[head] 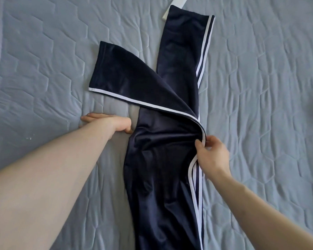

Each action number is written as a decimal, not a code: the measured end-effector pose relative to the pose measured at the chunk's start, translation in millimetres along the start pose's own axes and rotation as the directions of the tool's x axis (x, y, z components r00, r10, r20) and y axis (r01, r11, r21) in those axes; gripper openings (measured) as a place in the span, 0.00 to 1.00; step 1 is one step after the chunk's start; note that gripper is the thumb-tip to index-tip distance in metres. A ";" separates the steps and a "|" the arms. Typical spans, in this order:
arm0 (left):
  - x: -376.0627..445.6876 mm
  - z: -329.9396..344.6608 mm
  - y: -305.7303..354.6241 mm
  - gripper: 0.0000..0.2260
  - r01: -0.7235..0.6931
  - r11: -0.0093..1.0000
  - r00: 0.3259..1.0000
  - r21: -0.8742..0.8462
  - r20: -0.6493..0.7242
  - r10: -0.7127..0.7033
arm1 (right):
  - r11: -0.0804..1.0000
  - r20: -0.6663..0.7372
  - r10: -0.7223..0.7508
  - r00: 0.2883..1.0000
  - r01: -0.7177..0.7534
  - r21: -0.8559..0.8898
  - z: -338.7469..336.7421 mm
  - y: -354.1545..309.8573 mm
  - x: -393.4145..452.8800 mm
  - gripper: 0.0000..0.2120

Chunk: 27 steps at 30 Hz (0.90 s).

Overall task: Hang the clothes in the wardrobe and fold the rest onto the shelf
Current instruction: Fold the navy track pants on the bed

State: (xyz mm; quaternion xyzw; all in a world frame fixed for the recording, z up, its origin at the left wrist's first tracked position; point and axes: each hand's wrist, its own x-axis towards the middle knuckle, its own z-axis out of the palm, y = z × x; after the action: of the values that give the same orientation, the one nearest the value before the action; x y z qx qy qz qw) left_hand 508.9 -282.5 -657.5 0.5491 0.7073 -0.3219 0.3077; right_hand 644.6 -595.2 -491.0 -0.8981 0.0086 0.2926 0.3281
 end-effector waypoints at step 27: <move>-77.5 1.1 29.0 0.35 -0.029 0.858 0.912 -0.513 -0.366 -0.188 | 0.893 -0.183 -0.089 0.979 0.160 0.420 43.0 -174.1 112.3 0.14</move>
State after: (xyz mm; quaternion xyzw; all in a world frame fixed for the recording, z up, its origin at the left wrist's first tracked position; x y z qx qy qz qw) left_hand 553.4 -322.7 -600.5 0.4725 0.8371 -0.0165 0.2752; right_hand 751.4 -413.3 -475.4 -0.8221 0.0416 0.1893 0.5354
